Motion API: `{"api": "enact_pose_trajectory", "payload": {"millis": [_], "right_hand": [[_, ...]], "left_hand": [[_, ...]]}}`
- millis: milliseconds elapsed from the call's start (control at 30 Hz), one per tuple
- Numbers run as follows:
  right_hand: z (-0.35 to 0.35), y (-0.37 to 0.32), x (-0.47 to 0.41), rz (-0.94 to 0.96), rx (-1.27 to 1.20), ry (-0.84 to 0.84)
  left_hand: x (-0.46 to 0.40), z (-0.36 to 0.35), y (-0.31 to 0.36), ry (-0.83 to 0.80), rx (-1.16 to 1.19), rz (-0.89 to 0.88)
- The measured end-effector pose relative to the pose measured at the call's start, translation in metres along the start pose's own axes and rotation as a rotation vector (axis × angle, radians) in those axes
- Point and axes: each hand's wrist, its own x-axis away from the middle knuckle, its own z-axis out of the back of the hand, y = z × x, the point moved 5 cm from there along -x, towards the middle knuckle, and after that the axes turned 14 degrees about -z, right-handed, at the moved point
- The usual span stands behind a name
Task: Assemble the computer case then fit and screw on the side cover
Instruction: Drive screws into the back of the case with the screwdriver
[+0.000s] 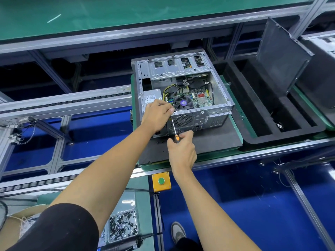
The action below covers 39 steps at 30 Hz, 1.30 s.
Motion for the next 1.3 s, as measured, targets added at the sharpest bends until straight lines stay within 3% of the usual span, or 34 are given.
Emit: {"api": "enact_pose_trajectory", "payload": {"millis": [133, 267, 333, 433, 667, 867, 933, 1067, 1167, 1300], "right_hand": [[-0.005, 0.002, -0.003, 0.039, -0.089, -0.037], [-0.018, 0.016, -0.013, -0.432, -0.723, -0.501], [-0.02, 0.017, -0.013, -0.57, -0.84, -0.693], [-0.023, 0.018, -0.015, -0.594, -0.875, -0.803], [-0.016, 0.026, -0.024, -0.409, -0.628, -0.629], [-0.006, 0.066, -0.031, -0.379, -0.456, -0.529], [-0.008, 0.076, -0.032, -0.364, -0.402, -0.539], [-0.014, 0.086, -0.033, -0.316, -0.298, -0.555], [-0.016, 0.091, -0.036, -0.287, -0.251, -0.548], [-0.018, 0.095, -0.036, -0.276, -0.23, -0.534]], "left_hand": [[-0.001, 0.0, -0.001, -0.008, -0.007, 0.003], [-0.002, -0.002, -0.003, -0.01, -0.011, -0.003], [-0.002, -0.002, -0.003, -0.007, -0.02, -0.01], [-0.002, -0.001, -0.004, 0.004, -0.016, -0.013], [0.004, 0.004, 0.005, -0.022, -0.052, -0.101], [0.056, 0.005, 0.013, 0.322, -0.13, -0.016], [0.085, -0.01, 0.007, 0.275, -0.147, -0.033], [0.132, -0.056, -0.012, -0.046, -0.028, 0.067], [0.141, -0.067, -0.021, -0.039, 0.073, 0.295], [0.13, -0.068, -0.025, -0.015, 0.082, 0.388]]}}
